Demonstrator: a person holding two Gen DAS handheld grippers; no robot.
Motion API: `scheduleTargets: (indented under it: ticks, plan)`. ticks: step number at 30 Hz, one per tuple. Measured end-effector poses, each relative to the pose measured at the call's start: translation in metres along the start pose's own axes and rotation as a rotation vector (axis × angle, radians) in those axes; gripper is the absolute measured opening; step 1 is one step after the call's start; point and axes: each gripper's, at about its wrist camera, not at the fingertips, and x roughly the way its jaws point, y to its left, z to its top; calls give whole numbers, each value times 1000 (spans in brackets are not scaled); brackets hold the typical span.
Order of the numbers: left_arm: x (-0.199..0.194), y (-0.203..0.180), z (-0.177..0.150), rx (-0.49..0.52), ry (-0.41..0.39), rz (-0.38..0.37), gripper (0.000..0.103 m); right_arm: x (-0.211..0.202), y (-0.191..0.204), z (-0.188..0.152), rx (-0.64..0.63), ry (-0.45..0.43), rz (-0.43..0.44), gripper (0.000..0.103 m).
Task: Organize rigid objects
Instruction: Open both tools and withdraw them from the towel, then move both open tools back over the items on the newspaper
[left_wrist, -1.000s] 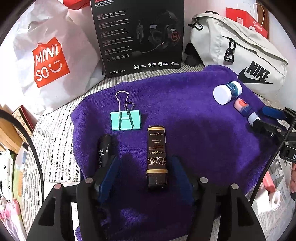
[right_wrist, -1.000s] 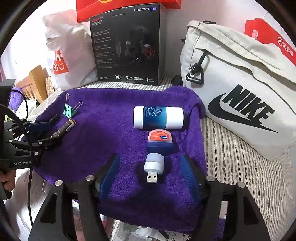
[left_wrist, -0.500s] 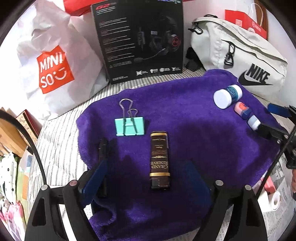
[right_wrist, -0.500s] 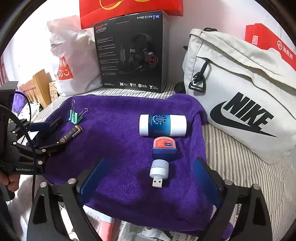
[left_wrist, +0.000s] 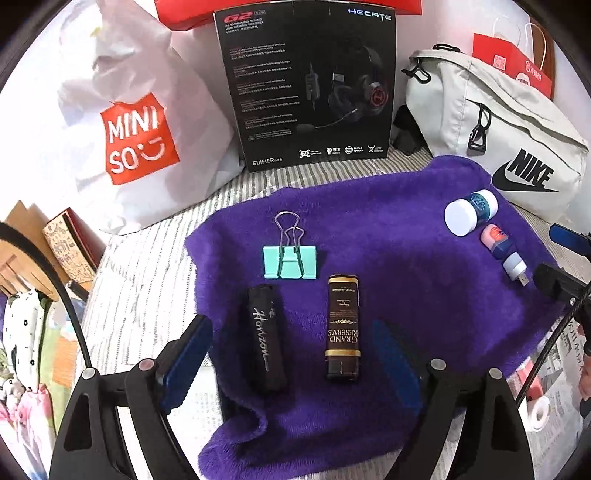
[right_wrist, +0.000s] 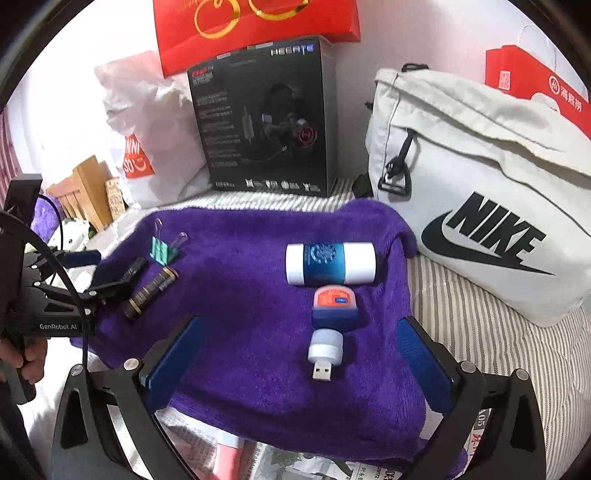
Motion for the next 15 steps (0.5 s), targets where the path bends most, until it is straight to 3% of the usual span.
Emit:
scheduleTargets:
  ticks: [8, 15]
  plan:
    - [-33, 19, -6, -61, -17, 14, 87, -34, 15, 2, -33, -12, 10, 102]
    - [-72, 26, -34, -82, -45, 32, 87, -80, 24, -30, -34, 14, -10, 102]
